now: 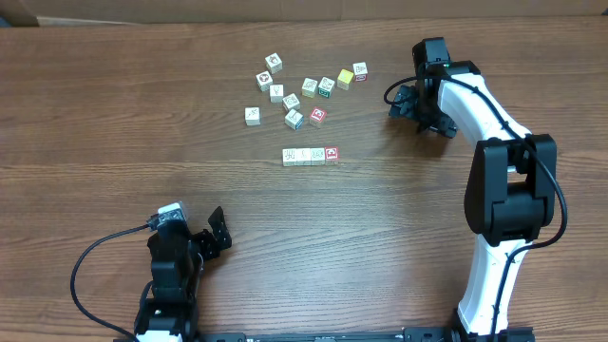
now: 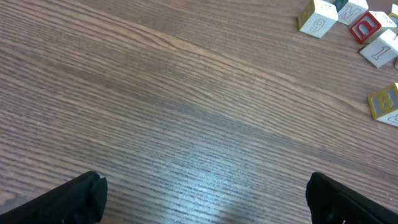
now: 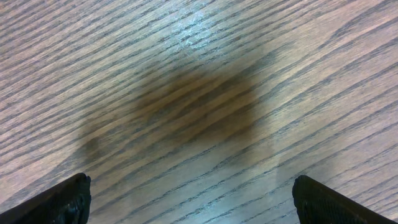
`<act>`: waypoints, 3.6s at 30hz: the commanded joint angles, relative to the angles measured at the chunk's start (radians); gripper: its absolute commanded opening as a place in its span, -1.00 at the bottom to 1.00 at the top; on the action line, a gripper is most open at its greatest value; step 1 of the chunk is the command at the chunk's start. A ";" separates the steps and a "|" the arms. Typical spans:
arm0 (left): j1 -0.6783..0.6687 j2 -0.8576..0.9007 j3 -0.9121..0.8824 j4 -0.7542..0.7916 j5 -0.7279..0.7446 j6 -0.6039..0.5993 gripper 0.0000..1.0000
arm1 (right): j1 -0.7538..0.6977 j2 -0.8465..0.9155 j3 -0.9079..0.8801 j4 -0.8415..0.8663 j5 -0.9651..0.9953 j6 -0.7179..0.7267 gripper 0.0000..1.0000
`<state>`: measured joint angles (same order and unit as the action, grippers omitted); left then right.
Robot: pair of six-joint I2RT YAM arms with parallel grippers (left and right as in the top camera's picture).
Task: Form a horizontal line
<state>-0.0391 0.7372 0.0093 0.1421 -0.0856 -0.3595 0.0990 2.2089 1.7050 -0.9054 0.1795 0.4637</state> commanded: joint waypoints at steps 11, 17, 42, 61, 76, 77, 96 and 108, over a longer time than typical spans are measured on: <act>-0.003 -0.380 -0.004 -0.220 0.044 0.055 1.00 | 0.000 -0.036 -0.004 0.005 -0.001 0.000 1.00; -0.003 -0.557 -0.003 -0.224 0.079 0.107 0.99 | 0.000 -0.036 -0.004 0.005 -0.001 0.000 1.00; -0.007 -0.734 -0.003 -0.220 0.078 0.177 0.99 | 0.000 -0.036 -0.004 0.005 -0.001 0.000 1.00; -0.005 -0.734 -0.003 -0.220 0.079 0.177 1.00 | 0.000 -0.035 -0.004 0.005 -0.001 0.000 1.00; -0.005 -0.734 -0.003 -0.220 0.079 0.177 1.00 | 0.000 -0.036 -0.004 0.005 -0.001 0.000 1.00; -0.005 -0.734 -0.003 -0.220 0.079 0.177 1.00 | 0.000 -0.036 -0.004 0.005 -0.001 0.000 1.00; -0.005 -0.734 -0.003 -0.220 0.079 0.177 1.00 | 0.000 -0.036 -0.004 0.005 -0.001 0.000 1.00; -0.005 -0.734 -0.003 -0.220 0.079 0.177 0.99 | 0.000 -0.036 -0.004 0.005 -0.001 0.000 1.00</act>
<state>-0.0399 0.0166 0.0086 -0.0795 -0.0185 -0.2047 0.0990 2.2089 1.7050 -0.9058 0.1795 0.4633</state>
